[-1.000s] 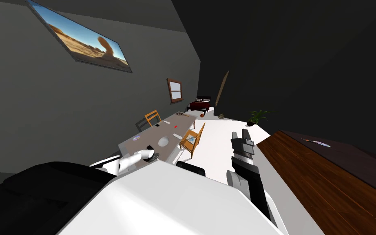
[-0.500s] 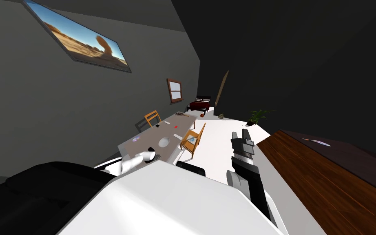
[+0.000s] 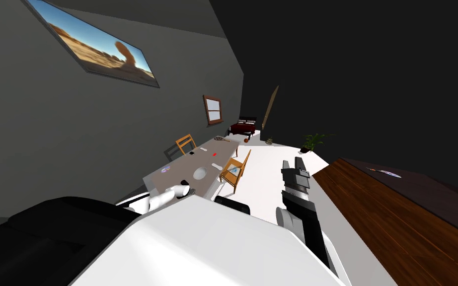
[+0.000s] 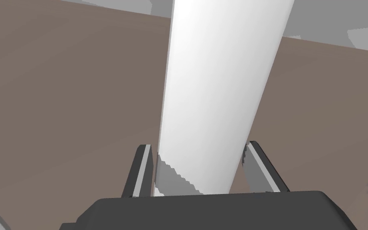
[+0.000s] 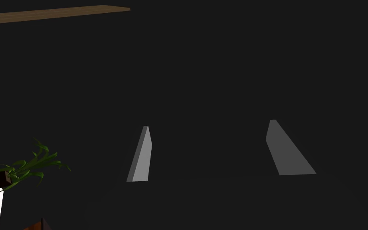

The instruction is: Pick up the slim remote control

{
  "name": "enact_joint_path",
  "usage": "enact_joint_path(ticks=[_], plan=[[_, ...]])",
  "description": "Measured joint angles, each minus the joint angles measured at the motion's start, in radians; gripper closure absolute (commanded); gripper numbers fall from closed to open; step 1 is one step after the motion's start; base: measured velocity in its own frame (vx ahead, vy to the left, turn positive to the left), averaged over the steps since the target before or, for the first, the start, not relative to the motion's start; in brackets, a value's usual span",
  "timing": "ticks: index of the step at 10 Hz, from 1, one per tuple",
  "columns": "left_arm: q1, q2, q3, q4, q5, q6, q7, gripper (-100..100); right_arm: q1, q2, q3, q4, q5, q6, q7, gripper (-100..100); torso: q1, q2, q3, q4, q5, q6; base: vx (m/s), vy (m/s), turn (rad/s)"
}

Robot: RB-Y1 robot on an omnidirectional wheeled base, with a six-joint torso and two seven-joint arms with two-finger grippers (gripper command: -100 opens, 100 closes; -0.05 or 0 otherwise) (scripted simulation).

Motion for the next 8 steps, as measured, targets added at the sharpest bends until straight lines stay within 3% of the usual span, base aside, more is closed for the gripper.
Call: enact_joint_path(ticks=[1, 2, 3, 7, 8], plan=[[0.0, 0.0, 0.0, 0.0, 0.0, 0.0, 0.0, 100, 0.0, 0.0, 0.0, 0.0, 0.0, 0.0, 0.0, 0, 0.0, 0.0, 0.0, 0.0, 0.0, 0.0, 0.0, 0.0, 0.0], [0.0, 0.0, 0.0, 0.0, 0.0, 0.0, 0.001, 0, 0.0, 0.0, 0.0, 0.0, 0.0, 0.0, 0.0, 0, 0.0, 0.0, 0.0, 0.0, 0.0, 0.0, 0.0, 0.0, 0.0], [0.0, 0.0, 0.001, 0.0, 0.0, 0.0, 0.001, 100, 0.0, 0.0, 0.0, 0.0, 0.0, 0.0, 0.0, 0, 0.0, 0.0, 0.0, 0.0, 0.0, 0.0, -0.009, -0.036, 0.028], [-0.007, 0.067, -0.024, -0.042, 0.06, 0.025, -0.009, 100, 0.0, 0.0, 0.0, 0.0, 0.0, 0.0, 0.0, 0, -0.004, 0.001, 0.0, 0.0, -0.001, 0.0, -0.009, -0.05, 0.018], [-0.007, 0.069, -0.025, -0.045, 0.061, 0.027, -0.007, 0, 0.0, 0.0, 0.0, 0.0, 0.0, 0.0, 0.0, 0, -0.003, 0.001, 0.0, 0.0, -0.001, 0.0, 0.0, 0.0, 0.0]])
